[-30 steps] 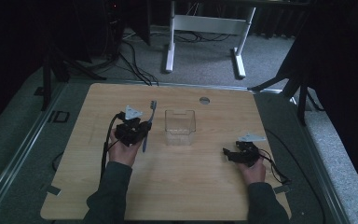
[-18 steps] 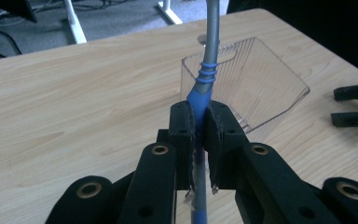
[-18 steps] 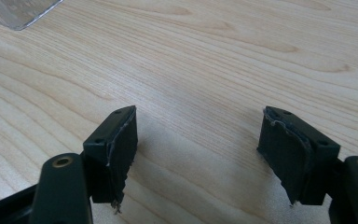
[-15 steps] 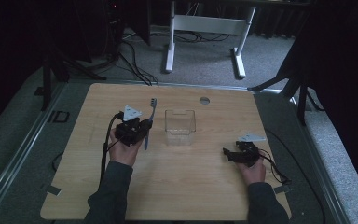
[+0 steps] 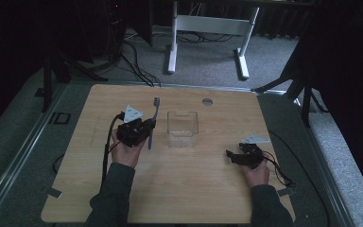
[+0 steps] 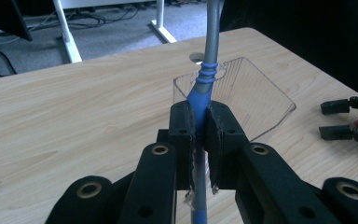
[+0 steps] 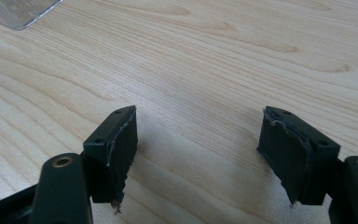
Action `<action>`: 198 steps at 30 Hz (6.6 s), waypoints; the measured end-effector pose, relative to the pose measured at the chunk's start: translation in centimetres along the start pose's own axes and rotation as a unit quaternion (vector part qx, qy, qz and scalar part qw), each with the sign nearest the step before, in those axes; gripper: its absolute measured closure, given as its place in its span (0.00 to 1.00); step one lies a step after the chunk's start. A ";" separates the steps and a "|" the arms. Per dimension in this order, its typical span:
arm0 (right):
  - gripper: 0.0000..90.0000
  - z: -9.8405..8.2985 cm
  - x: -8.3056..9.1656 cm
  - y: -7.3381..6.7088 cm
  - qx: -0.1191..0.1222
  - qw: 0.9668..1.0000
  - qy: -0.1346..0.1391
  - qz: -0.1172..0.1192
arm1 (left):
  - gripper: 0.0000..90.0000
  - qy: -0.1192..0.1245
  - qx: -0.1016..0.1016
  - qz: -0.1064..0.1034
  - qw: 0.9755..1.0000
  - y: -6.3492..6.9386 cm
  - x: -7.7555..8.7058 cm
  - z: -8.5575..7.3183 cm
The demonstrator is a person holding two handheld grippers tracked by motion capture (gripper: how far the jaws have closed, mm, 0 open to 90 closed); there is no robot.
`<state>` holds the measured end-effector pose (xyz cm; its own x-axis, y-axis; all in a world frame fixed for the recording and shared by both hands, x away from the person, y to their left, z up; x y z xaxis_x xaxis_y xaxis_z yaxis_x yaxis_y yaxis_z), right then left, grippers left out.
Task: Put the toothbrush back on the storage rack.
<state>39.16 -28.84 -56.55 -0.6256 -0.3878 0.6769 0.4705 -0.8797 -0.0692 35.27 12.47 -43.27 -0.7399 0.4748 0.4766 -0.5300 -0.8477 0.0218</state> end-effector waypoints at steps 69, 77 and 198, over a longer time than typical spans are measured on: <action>0.31 0.0 0.0 0.0 0.000 1.000 -0.001 0.000 | 0.90 0.051 0.006 -0.016 0.999 0.3 -0.1 2.9; 0.31 0.0 0.0 0.0 0.002 1.000 0.000 0.000 | 0.90 0.058 0.016 -0.012 0.998 0.3 -0.2 3.3; 0.31 0.0 0.0 0.0 0.002 1.000 0.001 0.001 | 0.90 0.078 -0.018 -0.022 0.997 2.0 -7.6 4.1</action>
<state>39.18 -28.85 -56.56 -0.6253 -0.3905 0.6757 0.4752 -0.8773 -0.0673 41.55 6.13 -43.23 -0.7694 0.5443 0.3342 -0.5755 -0.8178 0.0068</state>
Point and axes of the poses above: each handheld gripper's, and its own axes: x roughly backward along the jaws, z roughly out of its top, y roughly to its right, the point moved 1 cm from there along -x, roughly forward along the jaws, and after that the axes turned 5 degrees about -x, right-handed, at the moved point
